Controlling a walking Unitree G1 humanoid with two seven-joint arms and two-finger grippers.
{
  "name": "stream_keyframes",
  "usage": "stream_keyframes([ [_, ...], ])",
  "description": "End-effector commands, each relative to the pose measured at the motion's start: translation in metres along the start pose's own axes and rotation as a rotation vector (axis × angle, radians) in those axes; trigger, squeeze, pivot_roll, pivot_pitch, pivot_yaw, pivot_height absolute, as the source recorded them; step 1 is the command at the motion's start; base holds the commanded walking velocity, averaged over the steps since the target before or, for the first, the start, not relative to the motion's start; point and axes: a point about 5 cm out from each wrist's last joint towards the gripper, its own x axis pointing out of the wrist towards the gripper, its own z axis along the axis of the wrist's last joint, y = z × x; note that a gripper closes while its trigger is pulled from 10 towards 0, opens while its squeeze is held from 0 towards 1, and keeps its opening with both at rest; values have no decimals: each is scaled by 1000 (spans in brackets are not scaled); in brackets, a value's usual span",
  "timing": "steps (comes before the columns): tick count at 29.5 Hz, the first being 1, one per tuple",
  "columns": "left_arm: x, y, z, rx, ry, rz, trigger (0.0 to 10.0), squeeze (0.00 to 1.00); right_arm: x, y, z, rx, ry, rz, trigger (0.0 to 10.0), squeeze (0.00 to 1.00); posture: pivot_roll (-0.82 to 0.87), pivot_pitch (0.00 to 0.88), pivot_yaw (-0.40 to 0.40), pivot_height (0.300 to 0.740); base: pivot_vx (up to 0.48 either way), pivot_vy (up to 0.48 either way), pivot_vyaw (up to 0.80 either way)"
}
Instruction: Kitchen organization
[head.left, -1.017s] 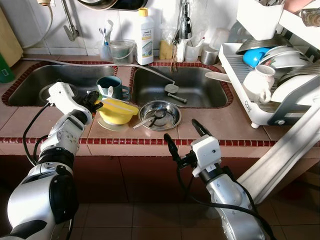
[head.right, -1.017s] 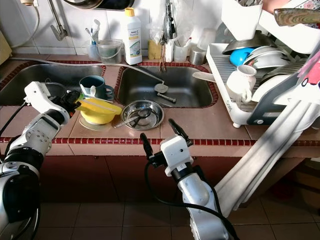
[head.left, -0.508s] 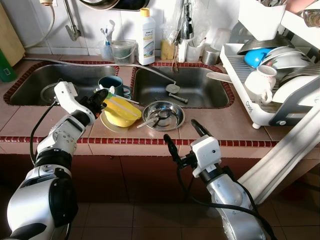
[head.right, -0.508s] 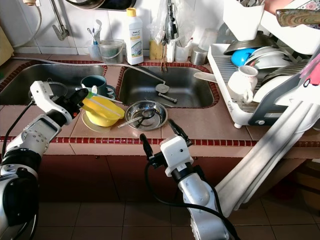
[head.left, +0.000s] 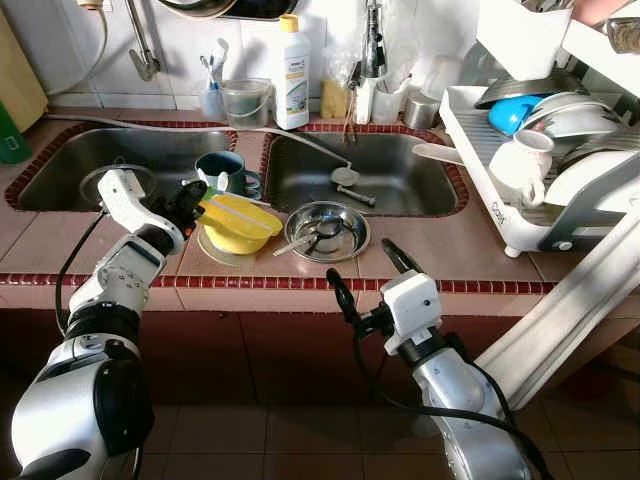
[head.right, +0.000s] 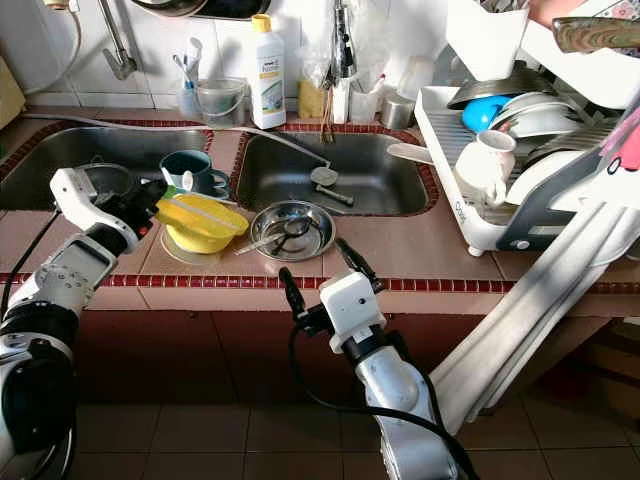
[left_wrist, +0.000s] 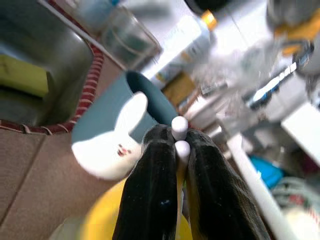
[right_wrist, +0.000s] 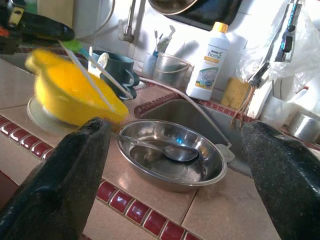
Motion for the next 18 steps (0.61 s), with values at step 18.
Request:
stream_keyframes([
  [18,-1,-44,22,-36,-56,-295,10000,0,-1,2,-2,3,11,10,10000,0,-115,24,24,740,0,0,0],
])
